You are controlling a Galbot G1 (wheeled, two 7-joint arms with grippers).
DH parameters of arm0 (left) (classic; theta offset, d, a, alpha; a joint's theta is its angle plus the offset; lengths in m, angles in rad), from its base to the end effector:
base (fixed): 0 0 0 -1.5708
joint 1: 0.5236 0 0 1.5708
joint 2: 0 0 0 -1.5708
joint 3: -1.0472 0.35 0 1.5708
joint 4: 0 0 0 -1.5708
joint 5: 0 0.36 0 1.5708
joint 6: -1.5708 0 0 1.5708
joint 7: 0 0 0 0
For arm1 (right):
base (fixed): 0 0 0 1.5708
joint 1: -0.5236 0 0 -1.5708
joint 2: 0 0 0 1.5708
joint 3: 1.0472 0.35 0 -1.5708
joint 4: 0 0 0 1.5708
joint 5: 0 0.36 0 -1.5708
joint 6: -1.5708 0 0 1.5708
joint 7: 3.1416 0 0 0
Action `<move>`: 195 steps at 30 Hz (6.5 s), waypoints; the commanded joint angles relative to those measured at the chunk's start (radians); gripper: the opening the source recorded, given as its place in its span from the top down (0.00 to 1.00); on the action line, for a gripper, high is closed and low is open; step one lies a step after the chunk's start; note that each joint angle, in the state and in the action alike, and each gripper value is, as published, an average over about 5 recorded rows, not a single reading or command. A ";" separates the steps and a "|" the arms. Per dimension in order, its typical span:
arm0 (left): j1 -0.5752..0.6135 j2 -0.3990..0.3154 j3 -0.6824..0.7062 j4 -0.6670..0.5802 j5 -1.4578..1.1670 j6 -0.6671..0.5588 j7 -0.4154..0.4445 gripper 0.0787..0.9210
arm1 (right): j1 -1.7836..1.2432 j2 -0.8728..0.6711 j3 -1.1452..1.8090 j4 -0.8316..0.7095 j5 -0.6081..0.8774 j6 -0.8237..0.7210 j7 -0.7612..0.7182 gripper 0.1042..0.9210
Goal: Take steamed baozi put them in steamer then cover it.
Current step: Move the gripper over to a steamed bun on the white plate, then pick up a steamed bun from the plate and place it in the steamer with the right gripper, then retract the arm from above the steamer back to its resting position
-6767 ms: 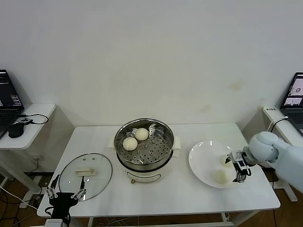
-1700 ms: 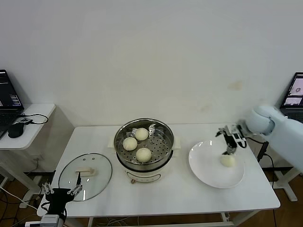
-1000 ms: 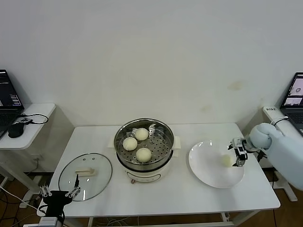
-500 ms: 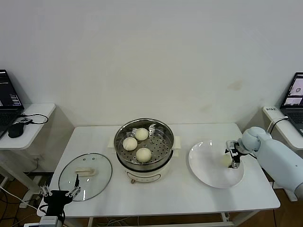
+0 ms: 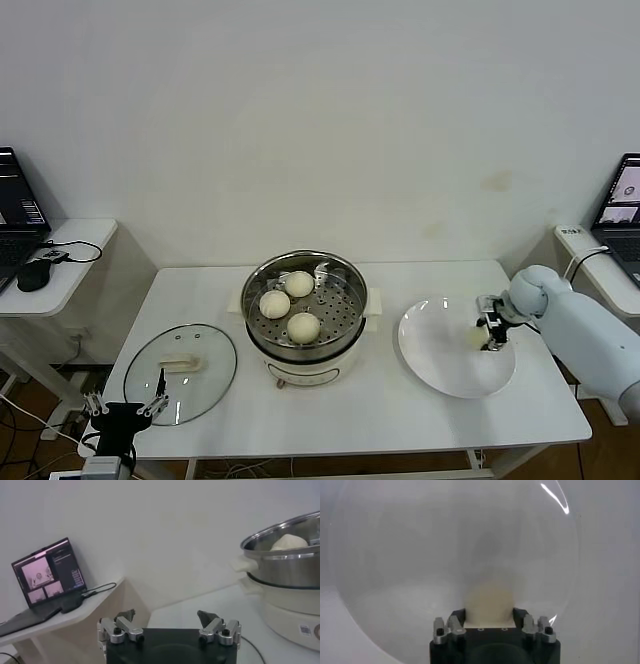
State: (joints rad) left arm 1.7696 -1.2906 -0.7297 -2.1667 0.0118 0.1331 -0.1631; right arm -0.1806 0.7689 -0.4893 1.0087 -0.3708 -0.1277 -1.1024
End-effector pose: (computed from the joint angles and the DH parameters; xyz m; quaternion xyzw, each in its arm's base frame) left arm 0.1359 0.0995 -0.2868 0.0866 -0.9737 -0.1865 0.0983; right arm 0.5331 -0.2097 -0.2413 0.4367 -0.5588 0.5498 0.4414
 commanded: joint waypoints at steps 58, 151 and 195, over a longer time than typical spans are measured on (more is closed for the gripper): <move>-0.041 -0.011 -0.015 0.038 -0.026 -0.008 -0.004 0.12 | 0.519 0.452 -0.655 0.188 0.649 -0.558 0.211 0.40; -0.438 0.140 0.065 0.668 1.202 -0.330 0.017 0.12 | -1.403 0.685 1.407 0.869 0.551 0.266 0.918 0.12; -0.501 0.112 0.094 0.749 1.143 -0.304 -0.064 0.87 | -1.418 0.693 1.383 0.899 0.550 0.259 0.903 0.12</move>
State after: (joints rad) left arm 1.2512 -1.1761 -0.6289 -1.3750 1.1883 -0.1731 -0.1757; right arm -1.5980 1.4604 0.8980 1.9000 0.1798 0.1320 -0.1987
